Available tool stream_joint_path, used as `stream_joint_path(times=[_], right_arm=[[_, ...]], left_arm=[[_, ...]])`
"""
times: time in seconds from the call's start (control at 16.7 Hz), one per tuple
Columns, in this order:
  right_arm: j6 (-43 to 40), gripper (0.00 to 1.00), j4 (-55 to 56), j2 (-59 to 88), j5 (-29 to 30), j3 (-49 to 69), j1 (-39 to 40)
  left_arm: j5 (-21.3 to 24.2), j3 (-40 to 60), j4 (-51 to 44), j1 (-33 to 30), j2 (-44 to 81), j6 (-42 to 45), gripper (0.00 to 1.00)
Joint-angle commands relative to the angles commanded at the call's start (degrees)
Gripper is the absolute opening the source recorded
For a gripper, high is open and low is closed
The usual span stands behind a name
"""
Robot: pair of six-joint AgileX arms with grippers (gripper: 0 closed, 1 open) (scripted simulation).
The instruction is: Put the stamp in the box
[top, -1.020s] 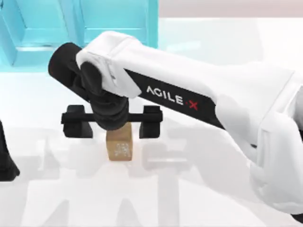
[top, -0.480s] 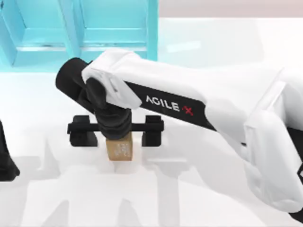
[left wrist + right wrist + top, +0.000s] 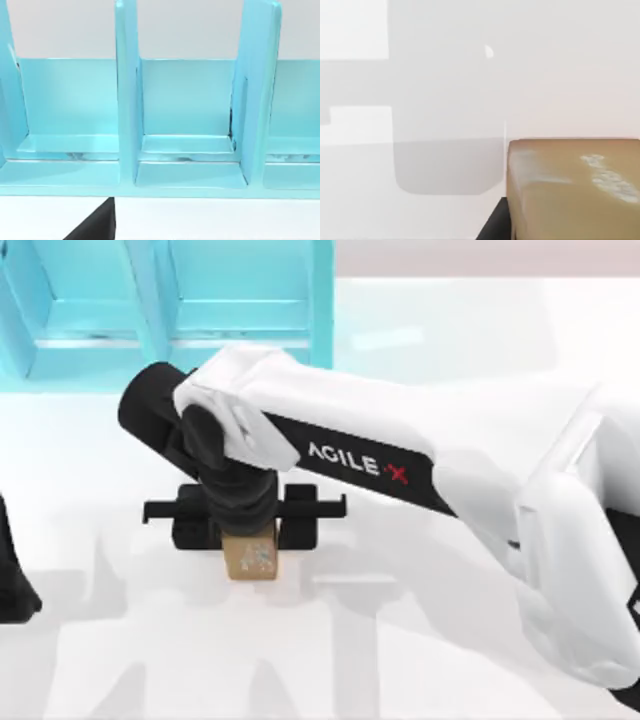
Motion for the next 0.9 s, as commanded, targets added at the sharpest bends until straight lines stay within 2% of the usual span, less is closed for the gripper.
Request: stream_joint_path(times=[0.24, 0.9], right_arm=[[0.0, 0.02, 0.0, 0.0, 0.0, 0.0, 0.0], [0.1, 0.0, -0.8, 0.2, 0.1, 0.7, 0.3]], left_arm=[[0.0, 0.0, 0.0, 0.0, 0.0, 0.0, 1.0], [0.0, 0.0, 0.0, 0.0, 0.0, 0.0, 1.0]])
